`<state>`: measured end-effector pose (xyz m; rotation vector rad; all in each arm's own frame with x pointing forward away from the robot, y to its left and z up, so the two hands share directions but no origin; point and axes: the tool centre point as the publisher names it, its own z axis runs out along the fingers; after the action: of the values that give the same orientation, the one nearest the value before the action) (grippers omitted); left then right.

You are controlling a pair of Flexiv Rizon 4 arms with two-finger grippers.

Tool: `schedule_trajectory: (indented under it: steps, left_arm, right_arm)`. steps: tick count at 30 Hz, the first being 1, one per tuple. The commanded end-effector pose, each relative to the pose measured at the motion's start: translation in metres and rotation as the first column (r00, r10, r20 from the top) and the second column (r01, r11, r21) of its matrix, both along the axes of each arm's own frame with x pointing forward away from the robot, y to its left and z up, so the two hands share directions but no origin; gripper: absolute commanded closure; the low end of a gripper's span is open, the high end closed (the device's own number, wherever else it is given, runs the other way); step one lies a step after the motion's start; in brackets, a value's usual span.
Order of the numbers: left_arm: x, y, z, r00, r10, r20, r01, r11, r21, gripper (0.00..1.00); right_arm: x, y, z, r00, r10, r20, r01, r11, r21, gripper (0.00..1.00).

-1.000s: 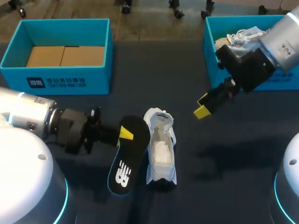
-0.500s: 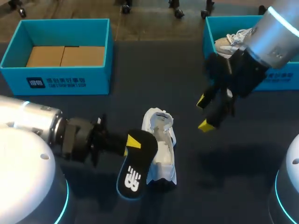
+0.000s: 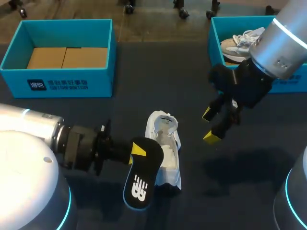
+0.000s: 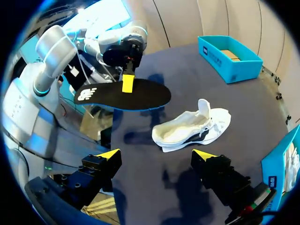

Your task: Take the shoe out of the shoebox, open the shoe tongue, remove and reinsert the insole, then place the shoe into the shoebox

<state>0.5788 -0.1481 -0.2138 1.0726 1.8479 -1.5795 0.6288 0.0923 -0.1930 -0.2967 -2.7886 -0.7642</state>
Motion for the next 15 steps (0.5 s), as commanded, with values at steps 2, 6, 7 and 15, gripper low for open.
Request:
schedule_trajectory:
  steps: [2, 6, 7, 15]
  left_arm:
    - [-0.012, -0.004, -0.009, 0.998, -0.016, -0.054, 0.015, 0.999, -0.03, 1.0]
    - [-0.022, -0.007, -0.024, 0.996, -0.014, -0.086, 0.011, 1.0, -0.028, 1.0]
    - [-0.023, -0.008, -0.025, 0.996, -0.012, -0.087, 0.01, 1.0, -0.026, 1.0]
    - [-0.022, -0.014, -0.036, 0.992, -0.014, -0.128, 0.004, 0.997, -0.078, 1.0]
  right_arm:
    - [0.005, 0.01, -0.011, 0.99, 0.094, 0.107, -0.088, 0.994, -0.059, 0.0]
    - [0.004, 0.015, -0.032, 0.977, 0.124, 0.172, -0.12, 0.992, -0.036, 0.0]
    - [0.004, 0.016, -0.033, 0.976, 0.127, 0.175, -0.122, 0.992, -0.038, 0.0]
    - [0.001, 0.023, -0.059, 0.96, 0.176, 0.218, -0.171, 0.984, -0.04, 0.0]
